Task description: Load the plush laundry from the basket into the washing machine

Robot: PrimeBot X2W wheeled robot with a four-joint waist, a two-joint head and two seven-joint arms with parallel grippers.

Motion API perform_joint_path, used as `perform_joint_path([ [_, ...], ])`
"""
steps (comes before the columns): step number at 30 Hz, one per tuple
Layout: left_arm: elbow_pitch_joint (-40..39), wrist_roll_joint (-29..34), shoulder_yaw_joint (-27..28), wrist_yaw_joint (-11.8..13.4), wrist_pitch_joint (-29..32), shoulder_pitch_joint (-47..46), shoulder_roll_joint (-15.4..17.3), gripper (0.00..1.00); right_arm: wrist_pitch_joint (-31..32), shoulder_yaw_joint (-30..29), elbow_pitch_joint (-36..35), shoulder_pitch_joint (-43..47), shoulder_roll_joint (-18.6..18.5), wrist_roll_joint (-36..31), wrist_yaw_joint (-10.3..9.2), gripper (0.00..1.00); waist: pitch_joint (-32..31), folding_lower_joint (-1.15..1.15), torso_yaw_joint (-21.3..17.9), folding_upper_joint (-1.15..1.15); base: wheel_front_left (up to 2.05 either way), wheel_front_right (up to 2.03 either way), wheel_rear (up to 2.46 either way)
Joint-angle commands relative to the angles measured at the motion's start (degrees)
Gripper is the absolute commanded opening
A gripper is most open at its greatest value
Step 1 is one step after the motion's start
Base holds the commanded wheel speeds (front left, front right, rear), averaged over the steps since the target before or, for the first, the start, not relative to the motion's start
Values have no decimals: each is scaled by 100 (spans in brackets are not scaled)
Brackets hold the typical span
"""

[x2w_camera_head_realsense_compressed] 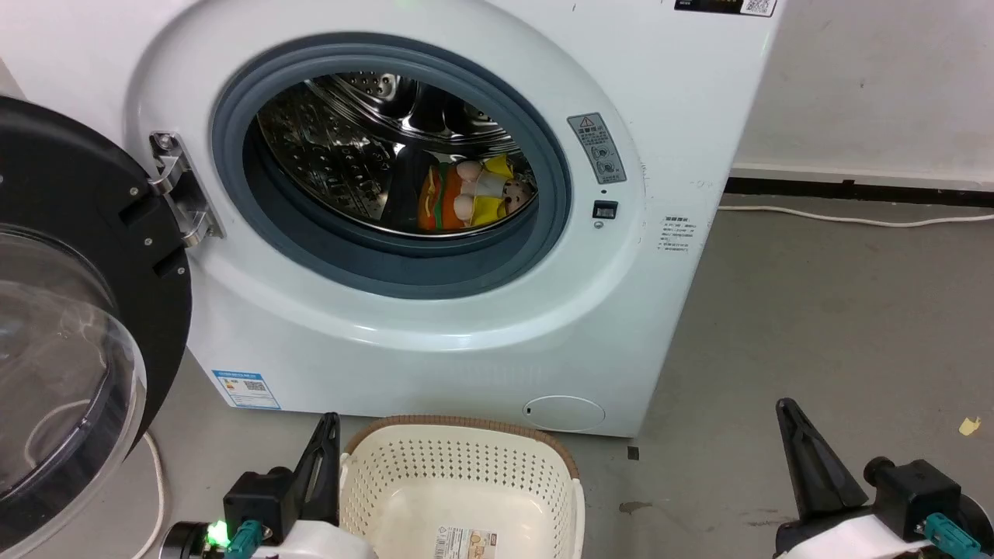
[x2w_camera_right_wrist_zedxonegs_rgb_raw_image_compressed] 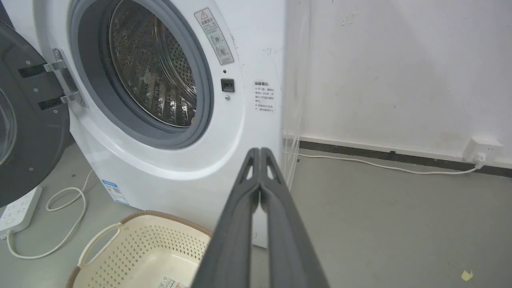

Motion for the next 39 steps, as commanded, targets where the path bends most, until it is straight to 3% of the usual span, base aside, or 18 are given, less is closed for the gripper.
perform_joint_path([
  [1, -47, 58, 46, -23, 28, -39, -24, 0, 28, 10, -46, -70, -1, -52, -2, 0, -1, 0, 0, 0, 0, 0, 0],
  [39, -337, 444, 407, -172, 471, -75, -175, 0, 474, 79, -147, -179, -2, -237, -4, 0, -31, 0, -9, 0, 0, 0, 0],
])
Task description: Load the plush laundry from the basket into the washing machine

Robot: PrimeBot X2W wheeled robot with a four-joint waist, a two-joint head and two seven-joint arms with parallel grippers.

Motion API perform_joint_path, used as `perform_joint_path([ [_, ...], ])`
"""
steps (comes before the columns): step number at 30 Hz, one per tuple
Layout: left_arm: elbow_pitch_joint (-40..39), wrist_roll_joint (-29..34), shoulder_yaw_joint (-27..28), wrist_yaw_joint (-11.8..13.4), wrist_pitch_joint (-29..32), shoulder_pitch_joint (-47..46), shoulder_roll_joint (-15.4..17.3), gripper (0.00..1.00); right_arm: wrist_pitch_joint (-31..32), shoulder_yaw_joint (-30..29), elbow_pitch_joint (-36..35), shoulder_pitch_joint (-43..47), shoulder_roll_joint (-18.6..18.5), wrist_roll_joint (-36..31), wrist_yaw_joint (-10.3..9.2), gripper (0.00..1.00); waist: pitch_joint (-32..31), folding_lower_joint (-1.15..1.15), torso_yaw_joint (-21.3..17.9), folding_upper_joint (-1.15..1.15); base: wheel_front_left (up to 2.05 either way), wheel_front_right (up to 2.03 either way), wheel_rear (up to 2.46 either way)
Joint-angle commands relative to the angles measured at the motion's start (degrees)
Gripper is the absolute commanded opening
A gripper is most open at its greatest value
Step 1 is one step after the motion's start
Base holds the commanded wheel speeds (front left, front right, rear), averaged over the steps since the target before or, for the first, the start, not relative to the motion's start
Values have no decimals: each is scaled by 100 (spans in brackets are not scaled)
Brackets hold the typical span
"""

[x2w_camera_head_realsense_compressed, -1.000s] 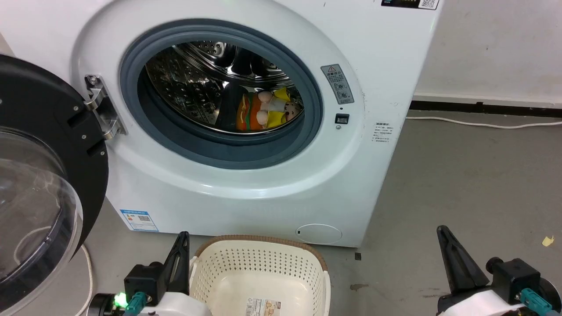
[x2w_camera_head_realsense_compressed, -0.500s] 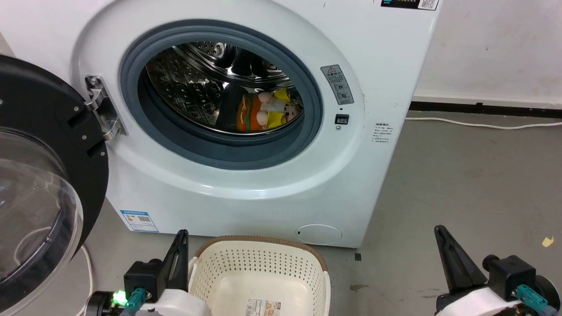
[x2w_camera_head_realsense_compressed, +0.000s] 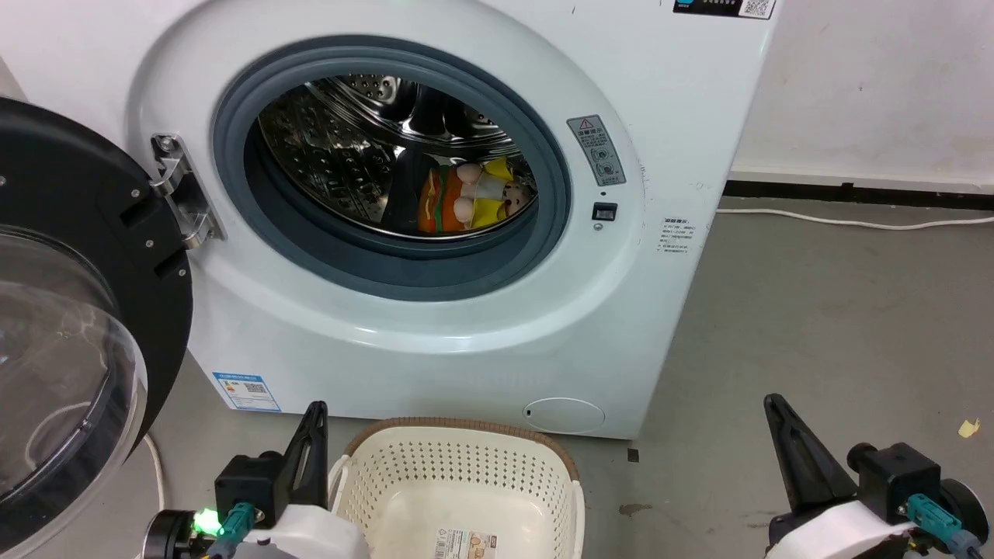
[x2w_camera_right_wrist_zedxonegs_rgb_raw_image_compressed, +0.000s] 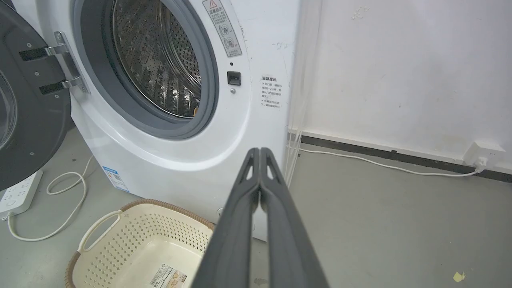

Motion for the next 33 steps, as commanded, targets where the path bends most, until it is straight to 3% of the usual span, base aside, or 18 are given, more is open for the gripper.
perform_joint_path([
  [1, -59, 68, 50, -22, 39, -57, -18, 0, 33, 14, -38, -81, -2, -48, -4, 0, -1, 0, 0, 0, 0, 0, 0],
  [33, -296, 383, 344, -144, 401, -86, -141, 0, 398, 70, -120, -169, -3, -198, -5, 0, -26, 0, -8, 0, 0, 0, 0],
])
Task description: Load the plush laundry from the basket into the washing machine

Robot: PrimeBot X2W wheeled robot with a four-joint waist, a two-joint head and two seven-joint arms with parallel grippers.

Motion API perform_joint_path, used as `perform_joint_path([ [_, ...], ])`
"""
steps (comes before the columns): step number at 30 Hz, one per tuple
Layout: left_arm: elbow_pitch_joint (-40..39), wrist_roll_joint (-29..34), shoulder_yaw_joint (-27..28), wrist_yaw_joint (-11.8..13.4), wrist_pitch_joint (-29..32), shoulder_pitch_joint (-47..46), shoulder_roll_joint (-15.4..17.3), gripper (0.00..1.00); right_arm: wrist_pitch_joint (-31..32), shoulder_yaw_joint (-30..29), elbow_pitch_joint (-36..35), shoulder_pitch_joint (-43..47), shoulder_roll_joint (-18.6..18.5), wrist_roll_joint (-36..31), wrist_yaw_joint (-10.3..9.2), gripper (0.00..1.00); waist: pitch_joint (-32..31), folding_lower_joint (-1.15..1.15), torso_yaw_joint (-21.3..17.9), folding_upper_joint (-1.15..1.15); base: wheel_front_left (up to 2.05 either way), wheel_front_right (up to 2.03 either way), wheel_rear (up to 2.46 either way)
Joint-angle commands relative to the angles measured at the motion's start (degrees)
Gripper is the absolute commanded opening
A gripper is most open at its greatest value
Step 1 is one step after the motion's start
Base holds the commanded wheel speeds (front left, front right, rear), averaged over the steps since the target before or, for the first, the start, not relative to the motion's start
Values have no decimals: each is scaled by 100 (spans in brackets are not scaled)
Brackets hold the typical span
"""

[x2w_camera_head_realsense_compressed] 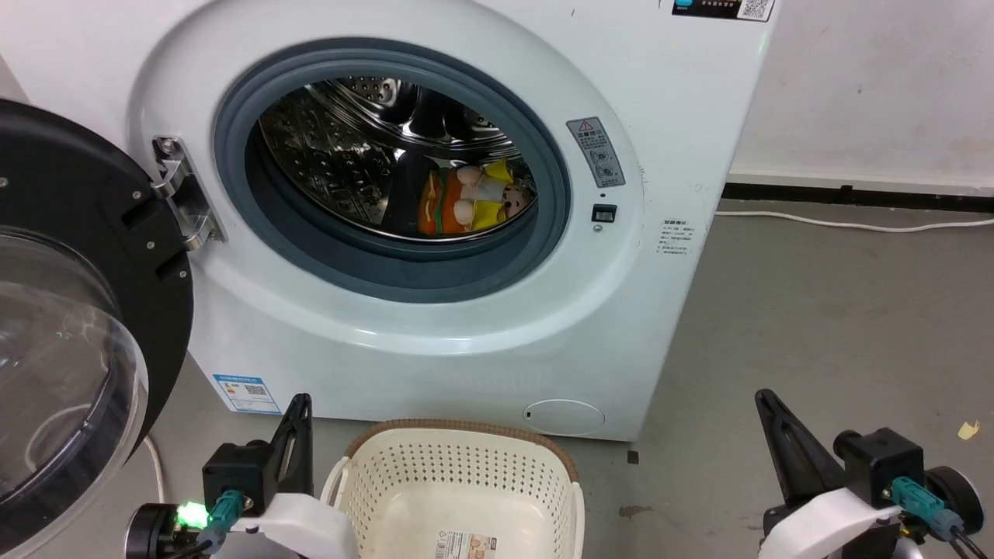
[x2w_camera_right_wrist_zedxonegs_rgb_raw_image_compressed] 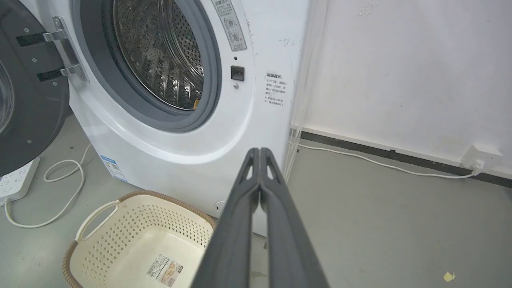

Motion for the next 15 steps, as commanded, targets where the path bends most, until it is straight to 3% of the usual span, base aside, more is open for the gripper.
perform_joint_path([
  [1, -48, 61, 31, -41, 43, -81, -16, 0, 27, 11, -48, -77, -3, -44, -5, 0, -1, 0, 0, 0, 0, 0, 0],
  [15, -116, 152, 116, -76, 148, -89, -51, 0, 132, 27, -72, -102, -4, -87, -5, 0, -8, 0, -2, 0, 0, 0, 0],
])
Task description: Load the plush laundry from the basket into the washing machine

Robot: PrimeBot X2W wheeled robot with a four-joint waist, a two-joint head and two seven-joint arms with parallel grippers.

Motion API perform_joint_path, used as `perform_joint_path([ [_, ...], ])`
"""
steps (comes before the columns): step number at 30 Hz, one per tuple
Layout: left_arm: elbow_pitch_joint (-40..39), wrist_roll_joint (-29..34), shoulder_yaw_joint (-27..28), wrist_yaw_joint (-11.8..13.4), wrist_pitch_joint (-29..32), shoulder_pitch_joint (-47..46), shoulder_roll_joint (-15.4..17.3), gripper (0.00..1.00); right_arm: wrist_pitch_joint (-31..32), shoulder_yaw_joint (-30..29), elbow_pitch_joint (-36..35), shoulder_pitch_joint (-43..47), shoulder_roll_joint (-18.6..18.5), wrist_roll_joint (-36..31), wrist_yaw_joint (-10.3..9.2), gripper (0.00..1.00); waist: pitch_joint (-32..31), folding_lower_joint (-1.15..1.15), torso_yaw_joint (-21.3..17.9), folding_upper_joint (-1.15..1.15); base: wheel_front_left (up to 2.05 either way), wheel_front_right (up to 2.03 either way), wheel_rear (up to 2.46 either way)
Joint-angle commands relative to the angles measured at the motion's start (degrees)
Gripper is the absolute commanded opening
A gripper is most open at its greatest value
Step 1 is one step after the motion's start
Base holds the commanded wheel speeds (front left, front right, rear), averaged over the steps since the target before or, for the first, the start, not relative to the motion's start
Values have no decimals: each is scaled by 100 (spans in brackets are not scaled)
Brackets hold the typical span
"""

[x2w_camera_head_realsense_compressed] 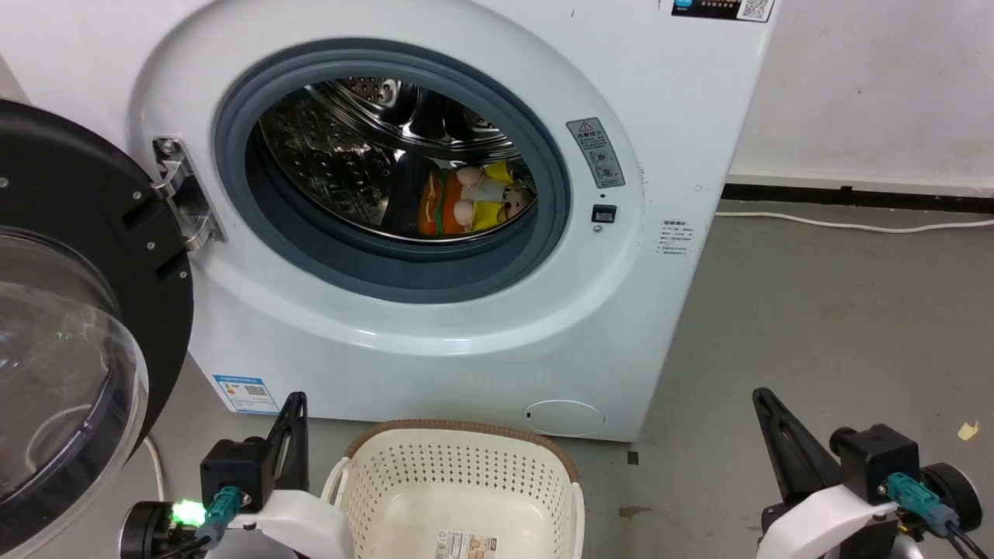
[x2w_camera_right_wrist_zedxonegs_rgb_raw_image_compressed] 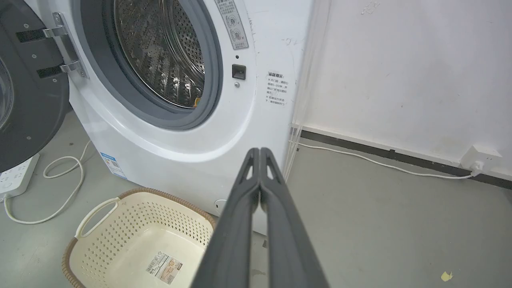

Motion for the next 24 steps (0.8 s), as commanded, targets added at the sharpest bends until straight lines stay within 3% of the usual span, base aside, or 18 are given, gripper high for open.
perform_joint_path([
  [1, -29, 16, 17, -32, 2, -88, -5, 0, 8, 2, -30, -67, -4, -43, -5, 0, 0, 0, 0, 0, 0, 0, 0],
  [24, -29, 16, 17, -32, 2, -88, -5, 0, 8, 2, -30, -67, -4, -43, -5, 0, 0, 0, 0, 0, 0, 0, 0],
])
